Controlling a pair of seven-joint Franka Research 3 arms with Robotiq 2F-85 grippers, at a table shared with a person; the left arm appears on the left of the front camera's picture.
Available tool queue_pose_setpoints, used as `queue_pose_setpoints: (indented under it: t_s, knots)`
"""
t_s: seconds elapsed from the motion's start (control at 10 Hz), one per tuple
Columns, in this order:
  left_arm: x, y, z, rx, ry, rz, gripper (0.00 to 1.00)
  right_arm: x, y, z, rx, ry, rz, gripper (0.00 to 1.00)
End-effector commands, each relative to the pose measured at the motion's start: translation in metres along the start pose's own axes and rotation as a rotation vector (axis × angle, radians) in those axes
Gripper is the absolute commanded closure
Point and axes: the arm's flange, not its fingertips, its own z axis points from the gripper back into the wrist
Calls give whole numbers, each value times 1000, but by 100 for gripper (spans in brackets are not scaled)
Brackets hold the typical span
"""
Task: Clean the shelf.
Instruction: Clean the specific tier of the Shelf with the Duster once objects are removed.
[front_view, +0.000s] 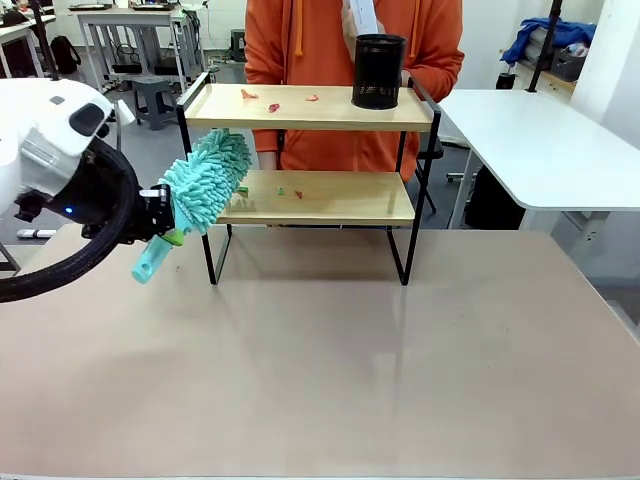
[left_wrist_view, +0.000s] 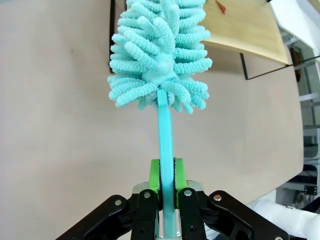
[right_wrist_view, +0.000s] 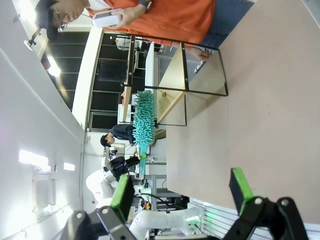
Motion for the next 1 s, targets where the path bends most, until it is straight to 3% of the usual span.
queue_pose_setpoints:
  t_s: [0.0,0.6,0.9]
  knots:
    - [3,5,-11,20,-20,38,88,2,1,0,21,-8,25,0]
    - [6,2,-24,37,41,5,88,2,1,0,21,-8,25,0]
    - [4,0,-23,-28,75,-36,88,2,1,0,21,-8,25,0]
